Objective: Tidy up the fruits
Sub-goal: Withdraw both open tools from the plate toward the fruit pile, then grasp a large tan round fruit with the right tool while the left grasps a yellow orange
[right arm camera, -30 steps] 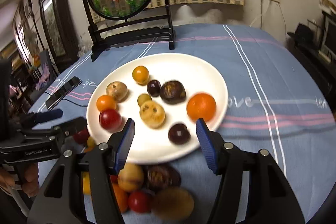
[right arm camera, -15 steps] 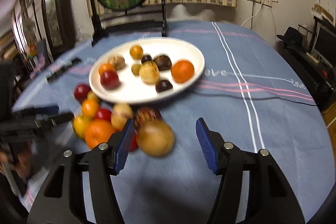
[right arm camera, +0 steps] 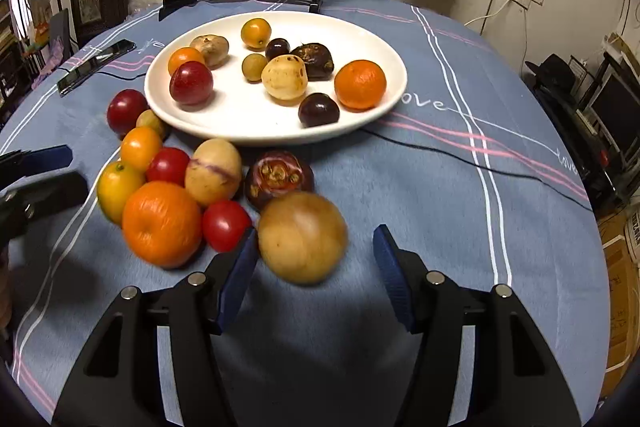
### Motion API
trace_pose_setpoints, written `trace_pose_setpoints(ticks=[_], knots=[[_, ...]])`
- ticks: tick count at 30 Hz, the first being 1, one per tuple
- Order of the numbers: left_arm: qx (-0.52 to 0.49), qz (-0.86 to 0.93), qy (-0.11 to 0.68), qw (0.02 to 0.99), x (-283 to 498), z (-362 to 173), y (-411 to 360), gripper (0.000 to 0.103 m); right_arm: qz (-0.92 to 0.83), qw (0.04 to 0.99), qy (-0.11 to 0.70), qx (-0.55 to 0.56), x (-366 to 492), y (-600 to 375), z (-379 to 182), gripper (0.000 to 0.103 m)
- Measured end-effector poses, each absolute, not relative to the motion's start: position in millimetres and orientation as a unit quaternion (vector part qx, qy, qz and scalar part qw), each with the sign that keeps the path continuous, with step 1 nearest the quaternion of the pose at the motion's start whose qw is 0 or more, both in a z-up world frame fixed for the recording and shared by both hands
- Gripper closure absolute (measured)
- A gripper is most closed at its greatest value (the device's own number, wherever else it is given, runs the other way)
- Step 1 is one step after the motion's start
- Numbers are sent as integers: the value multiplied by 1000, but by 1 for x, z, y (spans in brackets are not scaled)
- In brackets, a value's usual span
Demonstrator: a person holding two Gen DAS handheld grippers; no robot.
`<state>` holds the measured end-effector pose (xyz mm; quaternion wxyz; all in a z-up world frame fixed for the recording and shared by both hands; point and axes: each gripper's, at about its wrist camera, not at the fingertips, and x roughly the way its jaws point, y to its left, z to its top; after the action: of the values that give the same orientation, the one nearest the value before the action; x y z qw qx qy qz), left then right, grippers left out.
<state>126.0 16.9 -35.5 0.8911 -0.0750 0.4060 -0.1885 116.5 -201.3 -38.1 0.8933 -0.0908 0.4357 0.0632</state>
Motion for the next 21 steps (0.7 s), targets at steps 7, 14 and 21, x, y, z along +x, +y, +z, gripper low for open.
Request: trace_pose_setpoints(ticks=[7, 14, 21], knots=[[-70, -196, 414, 886, 125, -39, 13, 9, 85, 888, 447, -65, 120, -206, -40, 59], [-51, -200, 429, 880, 125, -43, 6, 9, 86, 895, 437, -27, 109, -221, -35, 59], [-31, -178, 459, 870, 131, -54, 1, 12, 96, 894, 438, -14, 99, -226, -34, 59]])
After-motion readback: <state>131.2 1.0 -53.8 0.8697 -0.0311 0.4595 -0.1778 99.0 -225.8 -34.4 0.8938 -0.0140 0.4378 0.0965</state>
